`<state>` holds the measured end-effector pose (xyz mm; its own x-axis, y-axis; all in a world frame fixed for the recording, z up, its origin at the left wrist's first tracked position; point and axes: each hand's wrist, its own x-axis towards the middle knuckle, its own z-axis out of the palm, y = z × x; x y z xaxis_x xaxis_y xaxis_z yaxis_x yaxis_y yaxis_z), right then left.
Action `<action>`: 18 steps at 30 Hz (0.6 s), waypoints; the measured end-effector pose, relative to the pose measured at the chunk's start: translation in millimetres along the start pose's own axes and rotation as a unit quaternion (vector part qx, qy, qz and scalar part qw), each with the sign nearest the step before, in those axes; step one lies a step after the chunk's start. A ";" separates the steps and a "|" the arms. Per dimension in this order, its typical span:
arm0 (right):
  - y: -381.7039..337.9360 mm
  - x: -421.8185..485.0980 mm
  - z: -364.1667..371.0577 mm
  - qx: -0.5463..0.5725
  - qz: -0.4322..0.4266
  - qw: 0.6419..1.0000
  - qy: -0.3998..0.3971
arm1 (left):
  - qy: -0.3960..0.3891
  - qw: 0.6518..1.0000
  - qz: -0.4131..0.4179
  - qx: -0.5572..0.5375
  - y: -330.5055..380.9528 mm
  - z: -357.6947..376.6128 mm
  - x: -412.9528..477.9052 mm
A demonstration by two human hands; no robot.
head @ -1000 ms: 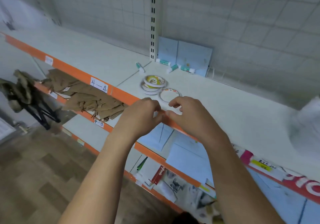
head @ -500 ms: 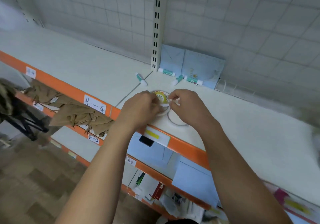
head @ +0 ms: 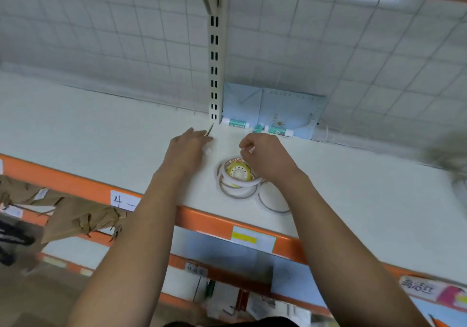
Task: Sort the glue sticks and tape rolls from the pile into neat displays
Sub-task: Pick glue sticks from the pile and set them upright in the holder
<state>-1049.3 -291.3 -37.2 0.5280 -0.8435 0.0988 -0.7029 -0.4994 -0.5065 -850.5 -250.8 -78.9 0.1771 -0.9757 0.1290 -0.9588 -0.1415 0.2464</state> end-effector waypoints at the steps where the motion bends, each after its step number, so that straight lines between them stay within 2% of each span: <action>1: -2.3 4.8 3.0 -0.001 0.011 1.000 0.006 | -0.010 1.000 0.007 0.000 -3.2 0.5 5.7; 11: 5.5 73.5 31.5 -0.026 0.189 0.973 0.128 | -0.030 0.993 0.105 -0.041 5.0 0.8 23.3; 18: 8.4 96.4 46.6 -0.041 0.253 0.959 0.124 | -0.037 0.991 0.122 -0.040 1.2 1.2 24.7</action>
<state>-982.1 -367.6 -71.8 -0.0124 -0.9978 0.0645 -0.8795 -0.0197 -0.4754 -847.5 -275.3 -76.5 -0.0771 -0.9893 0.1237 -0.9497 0.1106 0.2931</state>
